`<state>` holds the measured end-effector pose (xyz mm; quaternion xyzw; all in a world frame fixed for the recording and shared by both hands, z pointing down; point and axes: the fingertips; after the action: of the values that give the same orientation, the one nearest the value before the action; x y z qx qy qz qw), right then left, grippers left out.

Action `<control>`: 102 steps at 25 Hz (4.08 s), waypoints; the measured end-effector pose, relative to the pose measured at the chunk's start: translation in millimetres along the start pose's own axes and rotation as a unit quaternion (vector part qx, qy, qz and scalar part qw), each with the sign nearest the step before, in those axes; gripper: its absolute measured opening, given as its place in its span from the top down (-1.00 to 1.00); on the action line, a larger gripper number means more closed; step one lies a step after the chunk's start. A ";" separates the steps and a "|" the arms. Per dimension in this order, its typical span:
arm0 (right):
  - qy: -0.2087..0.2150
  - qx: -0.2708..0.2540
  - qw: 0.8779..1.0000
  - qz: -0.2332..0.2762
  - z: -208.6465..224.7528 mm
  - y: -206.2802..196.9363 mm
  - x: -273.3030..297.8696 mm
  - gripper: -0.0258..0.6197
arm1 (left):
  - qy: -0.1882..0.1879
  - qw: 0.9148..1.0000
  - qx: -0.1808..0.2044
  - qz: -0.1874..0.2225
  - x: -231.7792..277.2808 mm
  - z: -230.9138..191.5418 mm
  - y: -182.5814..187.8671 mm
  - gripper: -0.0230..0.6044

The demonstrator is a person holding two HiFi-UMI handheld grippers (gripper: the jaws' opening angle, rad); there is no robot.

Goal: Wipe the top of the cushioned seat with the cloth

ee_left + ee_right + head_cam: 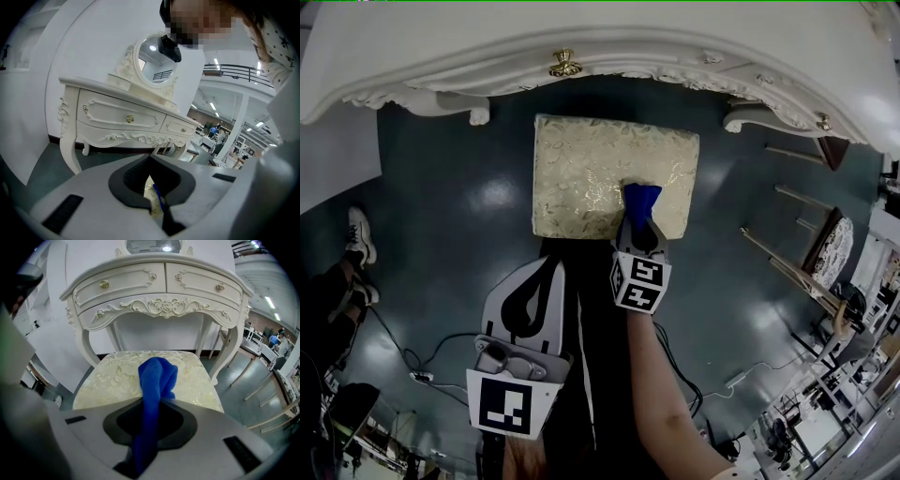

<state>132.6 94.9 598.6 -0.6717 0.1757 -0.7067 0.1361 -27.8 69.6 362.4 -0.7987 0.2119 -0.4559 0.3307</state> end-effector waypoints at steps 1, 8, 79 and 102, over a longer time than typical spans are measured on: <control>0.003 -0.002 1.000 0.000 -3.8 0.2 0.3 0.72 | 0.001 1.000 -0.001 0.001 -0.5 -1.3 0.1 0.93; 0.018 -0.016 1.000 0.000 -27.4 2.6 2.2 0.72 | 0.008 1.000 -0.006 0.007 -4.6 -10.4 2.0 0.93; 0.179 -0.132 0.975 -0.023 -201.9 -0.4 6.5 0.72 | 0.074 0.995 -0.043 0.046 -46.5 -51.1 -0.6 0.93; 0.203 -0.109 0.972 0.051 -172.1 91.7 -105.4 0.72 | 0.061 0.990 0.012 0.129 -79.6 -12.4 110.9 0.93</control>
<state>-36.6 68.7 457.8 -0.5147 0.3097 -0.7972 0.0599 -82.0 39.7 240.1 -0.7314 0.3275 -0.4596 0.3830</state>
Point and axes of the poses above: the fingertips, and each gripper's own axes: x forward along the fingers, z to its right, y out of its top, and after that the axes turned 7 degrees about -z, right-handed
